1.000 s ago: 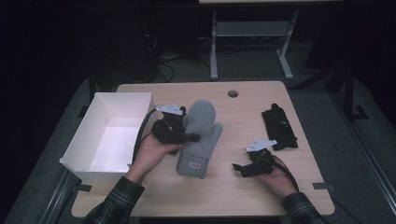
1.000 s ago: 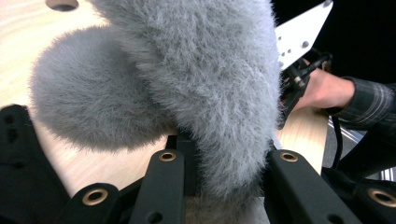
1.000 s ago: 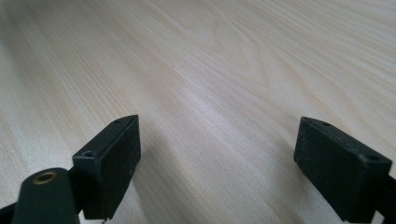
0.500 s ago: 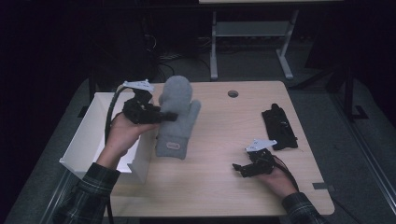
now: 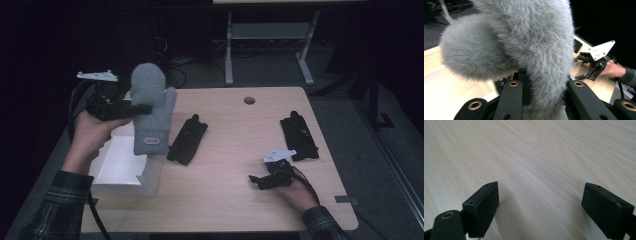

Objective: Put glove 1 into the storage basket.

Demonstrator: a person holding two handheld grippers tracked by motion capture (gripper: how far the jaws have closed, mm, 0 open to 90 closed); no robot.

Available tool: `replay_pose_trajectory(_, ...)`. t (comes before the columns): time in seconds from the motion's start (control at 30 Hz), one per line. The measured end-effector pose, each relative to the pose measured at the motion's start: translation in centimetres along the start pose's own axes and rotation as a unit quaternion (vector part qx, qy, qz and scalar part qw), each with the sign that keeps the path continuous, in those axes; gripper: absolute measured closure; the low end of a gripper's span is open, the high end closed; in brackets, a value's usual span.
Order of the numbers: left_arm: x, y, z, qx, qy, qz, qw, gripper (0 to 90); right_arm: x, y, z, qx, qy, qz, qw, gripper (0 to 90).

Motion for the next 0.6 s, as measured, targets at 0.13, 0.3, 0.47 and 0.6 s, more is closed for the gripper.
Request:
replay_pose_trajectory(0.13,-1.7,1.2,-0.1,-0.007,-0.007,0.016,0.9998,73.5,0.0,0.0,0.0,0.001,0.0,0.0,1.0,14.2)
replay_pose_trajectory(0.3,-3.5,3.4,-1.3,-0.025,0.002,0.045,0.9987,73.5,0.0,0.0,0.0,0.0,0.0,-0.001,1.0,14.2)
replay_pose_trajectory(0.47,-4.0,5.5,-3.6,-0.041,0.018,0.066,0.9968,73.5,0.0,0.0,0.0,0.001,0.001,-0.002,1.0,14.2)
replay_pose_trajectory(0.6,-3.5,6.3,-5.2,-0.045,0.038,0.07,0.9958,73.5,0.0,-0.1,0.0,0.0,0.0,-0.002,1.0,14.2)
Point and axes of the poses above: each handheld gripper's, and its own axes: x roughly forward along the jaws, z roughly out of its top, y roughly to its left, the point moved 6 cm from there along x, roughly forward along the jaws, and after that the axes turned 4 degrees about -y, right-handed, at the moved point
